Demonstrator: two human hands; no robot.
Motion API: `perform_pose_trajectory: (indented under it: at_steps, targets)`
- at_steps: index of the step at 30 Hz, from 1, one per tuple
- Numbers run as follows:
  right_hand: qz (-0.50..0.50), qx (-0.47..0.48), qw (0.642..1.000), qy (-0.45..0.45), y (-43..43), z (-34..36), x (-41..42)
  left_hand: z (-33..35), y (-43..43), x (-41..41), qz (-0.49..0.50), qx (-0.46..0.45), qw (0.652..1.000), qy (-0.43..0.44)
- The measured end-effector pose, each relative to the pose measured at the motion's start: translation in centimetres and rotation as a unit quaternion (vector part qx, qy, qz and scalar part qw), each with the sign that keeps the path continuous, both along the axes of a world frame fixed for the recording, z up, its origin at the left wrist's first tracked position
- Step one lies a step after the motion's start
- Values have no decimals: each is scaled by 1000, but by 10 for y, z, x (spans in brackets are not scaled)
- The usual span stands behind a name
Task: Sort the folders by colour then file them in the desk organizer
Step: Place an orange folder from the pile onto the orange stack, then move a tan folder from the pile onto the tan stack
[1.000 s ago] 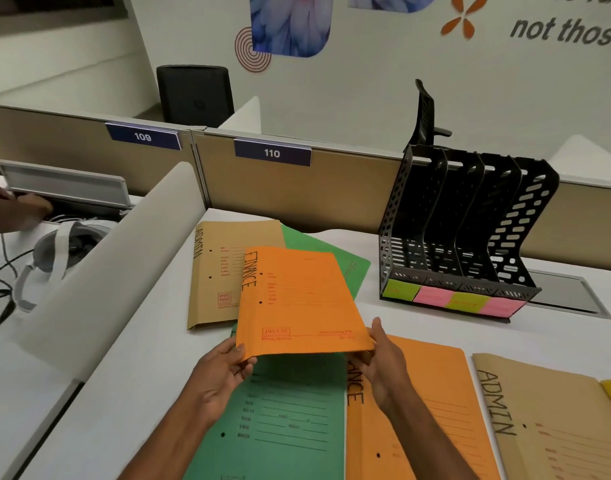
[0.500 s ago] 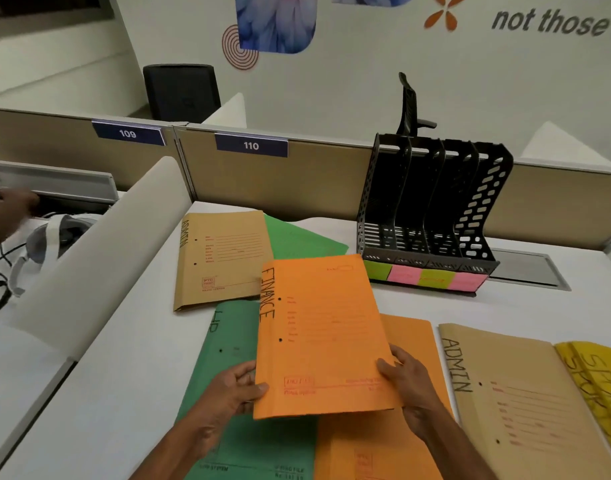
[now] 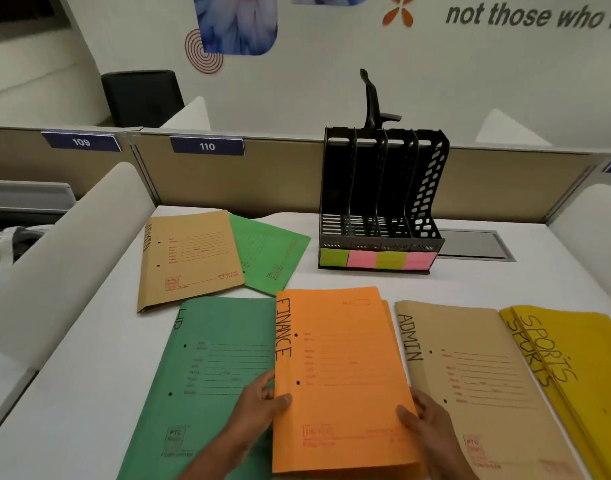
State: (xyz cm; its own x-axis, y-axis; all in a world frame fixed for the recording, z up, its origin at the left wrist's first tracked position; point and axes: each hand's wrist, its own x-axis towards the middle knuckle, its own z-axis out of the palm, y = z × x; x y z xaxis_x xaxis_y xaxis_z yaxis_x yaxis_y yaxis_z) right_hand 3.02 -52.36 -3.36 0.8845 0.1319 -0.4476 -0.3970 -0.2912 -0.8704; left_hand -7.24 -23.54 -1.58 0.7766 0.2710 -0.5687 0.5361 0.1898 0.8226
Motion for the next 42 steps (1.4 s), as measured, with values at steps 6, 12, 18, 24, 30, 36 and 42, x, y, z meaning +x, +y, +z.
perform_pose_trajectory:
  at_steps: [6,12,18,24,30,36,42]
  targets:
    - [-20,-61,997,-48,-12,-2,-6,-5,-20,6,-24,59,998,10]
    - [-7,-140,989,-46,-9,0,-13,-7,-25,10,-26,124,992,4]
    - [18,-208,977,-47,-3,7,-17,-10,-26,9,-22,164,986,25]
    - [54,-313,943,-98,5,12,-18,-13,-21,5,-7,178,984,32]
    - [85,-337,921,-179,23,19,-19,-7,-5,4,21,251,968,17]
    - [124,-305,908,-258,70,24,-15,0,19,2,45,369,927,-48]
    - [169,-265,884,-346,132,23,-7,2,51,9,11,469,879,-88]
